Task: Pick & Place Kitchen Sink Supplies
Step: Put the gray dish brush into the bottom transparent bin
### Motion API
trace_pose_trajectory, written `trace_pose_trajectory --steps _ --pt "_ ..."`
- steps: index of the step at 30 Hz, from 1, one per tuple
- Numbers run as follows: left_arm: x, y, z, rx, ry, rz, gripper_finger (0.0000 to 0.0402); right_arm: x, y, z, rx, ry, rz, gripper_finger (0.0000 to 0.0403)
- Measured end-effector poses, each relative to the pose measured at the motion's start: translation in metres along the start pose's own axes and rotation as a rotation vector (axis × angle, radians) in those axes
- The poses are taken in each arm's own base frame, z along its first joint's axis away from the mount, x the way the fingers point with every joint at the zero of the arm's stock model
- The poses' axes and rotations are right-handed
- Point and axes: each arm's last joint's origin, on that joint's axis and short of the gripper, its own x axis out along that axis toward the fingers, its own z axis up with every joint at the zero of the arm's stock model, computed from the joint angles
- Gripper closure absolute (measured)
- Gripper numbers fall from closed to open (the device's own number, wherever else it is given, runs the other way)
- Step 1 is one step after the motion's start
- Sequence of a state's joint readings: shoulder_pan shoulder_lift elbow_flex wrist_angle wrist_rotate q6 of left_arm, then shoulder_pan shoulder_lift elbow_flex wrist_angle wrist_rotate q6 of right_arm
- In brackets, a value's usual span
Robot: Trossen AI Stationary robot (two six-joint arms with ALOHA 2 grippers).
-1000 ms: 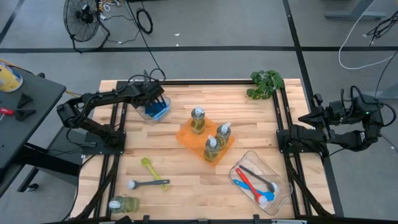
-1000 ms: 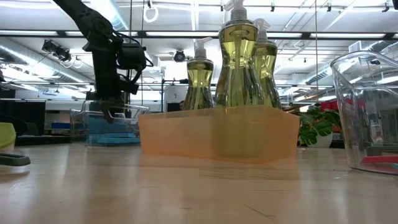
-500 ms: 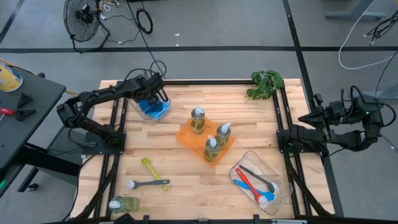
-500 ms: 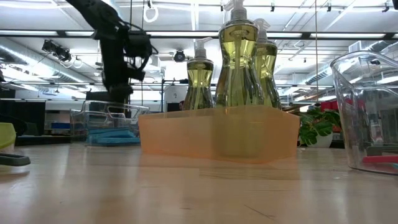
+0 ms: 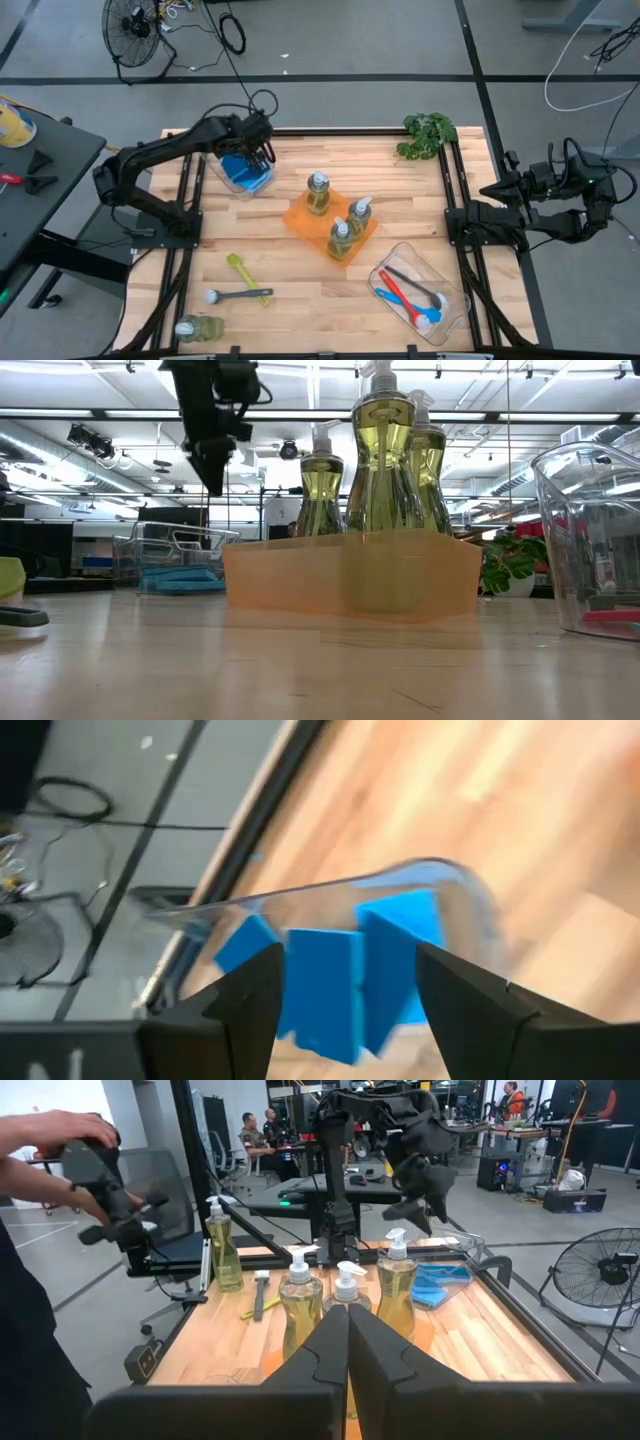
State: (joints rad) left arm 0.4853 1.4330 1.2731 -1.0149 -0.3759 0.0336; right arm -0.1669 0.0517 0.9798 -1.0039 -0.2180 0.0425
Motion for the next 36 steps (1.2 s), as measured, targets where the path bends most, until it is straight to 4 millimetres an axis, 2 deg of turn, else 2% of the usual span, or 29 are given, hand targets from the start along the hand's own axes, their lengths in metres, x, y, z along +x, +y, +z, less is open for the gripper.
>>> trace_pose_trajectory --steps 9,18,24,36 --pt "-0.032 -0.046 -0.001 0.076 -0.026 -0.199 0.0174 0.000 0.000 0.000 0.000 0.000 0.000 0.0389" --pt "-0.057 -0.094 -0.016 0.195 -0.023 -0.345 0.0174 0.000 0.000 0.000 0.000 0.000 0.000 0.0389" --pt "-0.071 -0.117 -0.026 0.292 -0.047 -0.389 0.0174 0.000 0.000 0.000 0.000 0.000 0.000 0.0389" --pt "-0.104 -0.164 -0.060 0.504 -0.028 -0.628 0.0174 0.000 0.000 0.000 0.000 0.000 0.000 0.0389"
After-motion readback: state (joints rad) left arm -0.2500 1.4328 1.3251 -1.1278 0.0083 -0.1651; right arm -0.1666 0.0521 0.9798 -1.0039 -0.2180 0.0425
